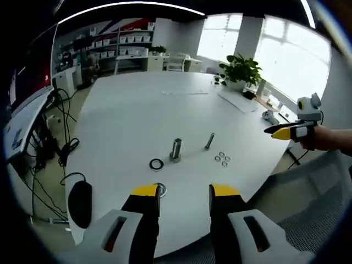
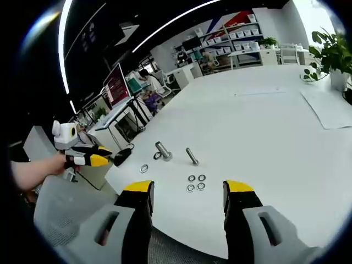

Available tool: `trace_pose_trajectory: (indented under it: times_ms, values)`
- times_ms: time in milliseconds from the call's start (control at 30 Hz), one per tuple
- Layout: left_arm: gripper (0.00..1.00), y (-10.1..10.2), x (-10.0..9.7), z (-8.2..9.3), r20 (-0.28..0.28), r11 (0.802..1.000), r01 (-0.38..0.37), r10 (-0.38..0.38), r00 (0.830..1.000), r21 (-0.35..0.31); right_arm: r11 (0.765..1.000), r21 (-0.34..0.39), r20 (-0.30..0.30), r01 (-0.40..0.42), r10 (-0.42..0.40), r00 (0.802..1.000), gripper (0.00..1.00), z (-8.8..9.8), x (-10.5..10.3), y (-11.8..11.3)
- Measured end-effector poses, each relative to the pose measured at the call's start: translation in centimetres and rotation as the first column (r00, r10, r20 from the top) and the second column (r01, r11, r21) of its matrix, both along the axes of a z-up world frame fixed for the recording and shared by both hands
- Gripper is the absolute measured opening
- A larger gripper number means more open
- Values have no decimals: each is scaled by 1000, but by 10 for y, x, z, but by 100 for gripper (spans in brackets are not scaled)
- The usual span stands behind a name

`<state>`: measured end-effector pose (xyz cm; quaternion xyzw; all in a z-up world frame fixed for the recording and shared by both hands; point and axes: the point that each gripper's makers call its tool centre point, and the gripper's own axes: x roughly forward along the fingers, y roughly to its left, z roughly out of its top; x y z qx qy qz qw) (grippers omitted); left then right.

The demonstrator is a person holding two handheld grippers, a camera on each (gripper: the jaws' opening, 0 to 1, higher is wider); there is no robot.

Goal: Place the washer onto the threaded stud by aligning its center hole with the stud, sliding it down to the base, and recovering from edge contact or off-axis alignment until the washer reaches the visible bottom stop.

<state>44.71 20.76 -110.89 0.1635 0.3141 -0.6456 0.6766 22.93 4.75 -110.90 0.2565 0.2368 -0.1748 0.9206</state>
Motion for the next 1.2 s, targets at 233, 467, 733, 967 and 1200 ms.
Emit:
trace_pose_trajectory:
  times_ms: [233,467,733,967,1200]
  values:
    - [34,-1,-9,1,2,1000,-1,1,1000,5,1000,4,-11,5,-5,1000,53,-5,-4,-3]
    - [34,0,-6,2,0,1000,-10,10,1000,0,1000,-4,-18,-7,7,1000,53,-6,-2,0]
    - [34,-1,-3,0,-9,1000,-15,15,1000,1,1000,-9,-32,-2,2,999,53,-6,-3,0]
    - [34,-1,-10,2,-1,1000,-2,2,1000,2,1000,-21,-52,-10,9,999,53,-7,-6,1]
    - [34,-2,-8,3,-10,1000,-7,7,1000,-6,1000,-15,-56,-11,10,998,53,-10,-6,1]
